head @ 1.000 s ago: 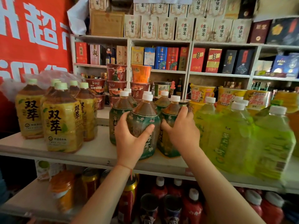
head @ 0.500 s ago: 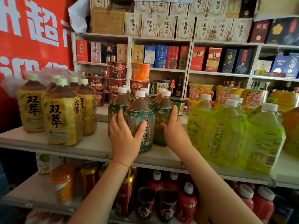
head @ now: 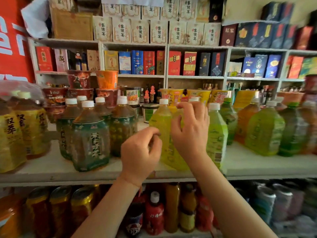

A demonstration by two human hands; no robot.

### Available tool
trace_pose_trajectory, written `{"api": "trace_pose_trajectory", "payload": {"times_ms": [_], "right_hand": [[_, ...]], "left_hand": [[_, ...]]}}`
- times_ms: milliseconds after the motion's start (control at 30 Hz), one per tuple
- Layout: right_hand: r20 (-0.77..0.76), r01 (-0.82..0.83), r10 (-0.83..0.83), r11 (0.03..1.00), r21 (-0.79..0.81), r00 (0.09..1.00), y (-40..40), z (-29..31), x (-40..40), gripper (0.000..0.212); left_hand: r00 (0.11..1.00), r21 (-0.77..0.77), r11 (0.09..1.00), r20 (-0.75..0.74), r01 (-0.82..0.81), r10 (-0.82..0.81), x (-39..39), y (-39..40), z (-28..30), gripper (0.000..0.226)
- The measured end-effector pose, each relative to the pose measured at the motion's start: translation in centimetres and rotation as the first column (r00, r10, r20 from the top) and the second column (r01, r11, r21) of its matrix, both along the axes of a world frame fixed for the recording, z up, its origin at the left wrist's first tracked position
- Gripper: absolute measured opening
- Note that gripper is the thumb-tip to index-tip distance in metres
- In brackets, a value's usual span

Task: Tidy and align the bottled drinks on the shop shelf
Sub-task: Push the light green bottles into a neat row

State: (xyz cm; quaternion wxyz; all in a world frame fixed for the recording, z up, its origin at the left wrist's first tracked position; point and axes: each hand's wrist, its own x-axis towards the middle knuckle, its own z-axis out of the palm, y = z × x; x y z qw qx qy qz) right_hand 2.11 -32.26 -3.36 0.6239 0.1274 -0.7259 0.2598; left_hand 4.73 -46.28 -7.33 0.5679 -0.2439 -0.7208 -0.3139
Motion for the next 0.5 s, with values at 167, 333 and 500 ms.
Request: {"api": "trace_pose_trajectory", "payload": {"times_ms": [167, 333, 500], "right_hand": [[0.138, 0.042, -0.025, 0.992, -0.12, 0.99, 9.0, -0.9, -0.8, 0.042], [0.373, -0.168, 0.214, 0.974, -0.152, 0.903, 17.4, -1.6, -2.8, 0.036], [0.691, -0.106, 0.247, 0.965, -0.241, 0.679, 23.7, -1.1, -7.9, 0.069]], "left_hand": [[0.998, -0.029, 1.0, -0.057, 0.011, -0.012, -0.8, 9.9, 0.6, 0.021], [0.994, -0.107, 0.988, 0.023, -0.107, 0.11, -2.2, 17.9, 0.1, 0.039], [0.903, -0.013, 0.91, 0.119, -0.413, 0.412, -4.9, 21.9, 1.6, 0.047]]}}
